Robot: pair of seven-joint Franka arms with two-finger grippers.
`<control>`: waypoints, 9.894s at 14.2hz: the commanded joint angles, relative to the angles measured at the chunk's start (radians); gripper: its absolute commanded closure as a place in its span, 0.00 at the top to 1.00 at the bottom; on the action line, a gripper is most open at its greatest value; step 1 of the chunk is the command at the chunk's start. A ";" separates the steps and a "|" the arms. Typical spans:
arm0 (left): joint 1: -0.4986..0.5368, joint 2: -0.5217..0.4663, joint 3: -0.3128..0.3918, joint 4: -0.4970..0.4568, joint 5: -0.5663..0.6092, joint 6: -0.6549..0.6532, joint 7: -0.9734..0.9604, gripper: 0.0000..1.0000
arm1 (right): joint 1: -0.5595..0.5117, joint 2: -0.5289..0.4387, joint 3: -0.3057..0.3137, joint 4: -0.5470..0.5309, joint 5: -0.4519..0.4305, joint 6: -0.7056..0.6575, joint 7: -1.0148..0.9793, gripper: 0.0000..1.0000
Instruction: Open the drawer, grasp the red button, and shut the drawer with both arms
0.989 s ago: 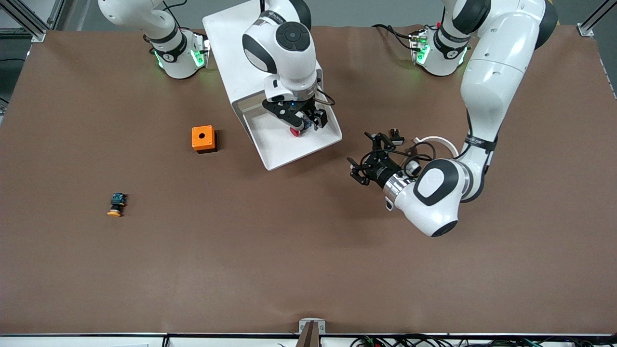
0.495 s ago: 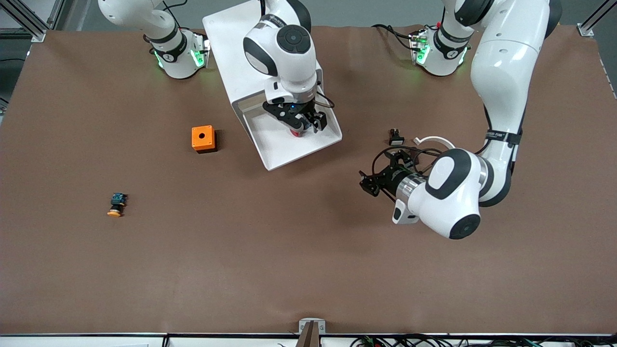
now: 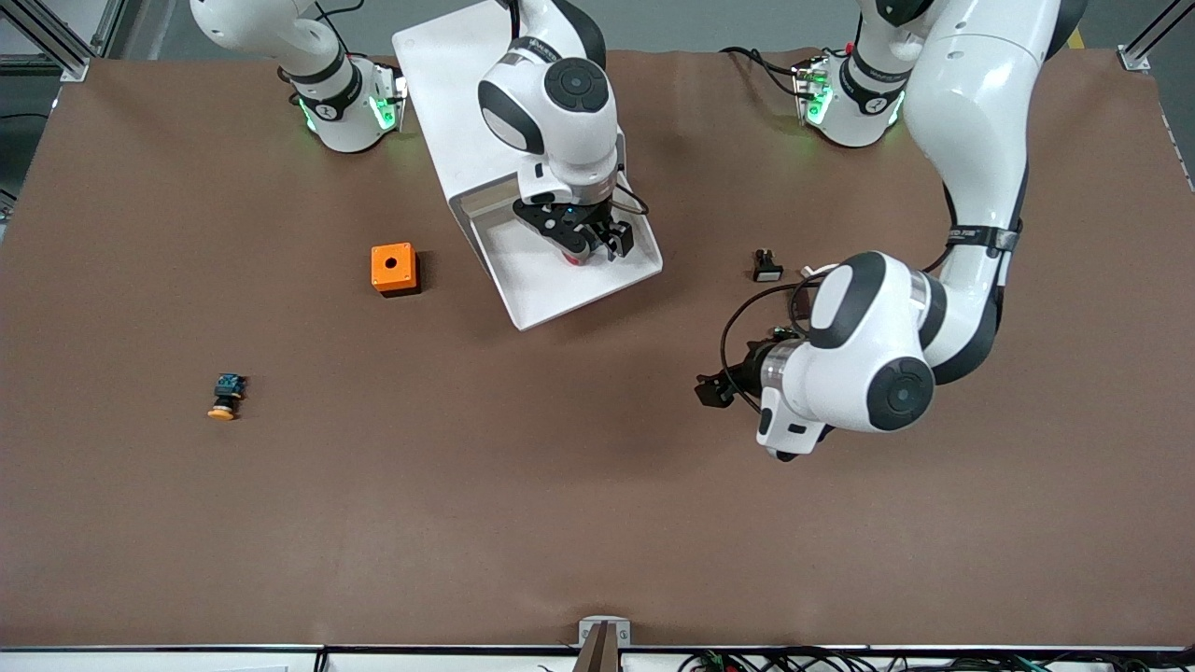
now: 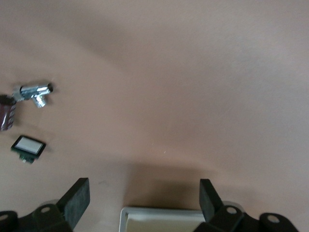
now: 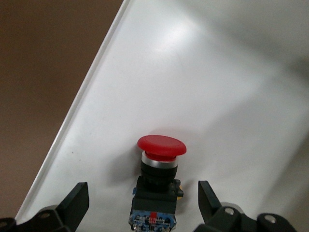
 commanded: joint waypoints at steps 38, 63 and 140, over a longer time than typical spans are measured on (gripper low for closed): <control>-0.343 -0.002 -0.013 -0.141 0.265 0.284 -0.086 1.00 | -0.827 -0.006 -0.017 -0.156 -0.083 0.102 -1.277 0.00; -0.575 0.016 -0.017 -0.157 0.251 0.282 -0.084 1.00 | -1.007 0.130 -0.014 -0.340 -0.090 0.519 -1.475 0.00; 0.277 -0.786 0.167 -0.433 0.250 -0.172 0.876 1.00 | -0.981 -0.346 -0.040 0.404 0.022 -0.915 -1.493 1.00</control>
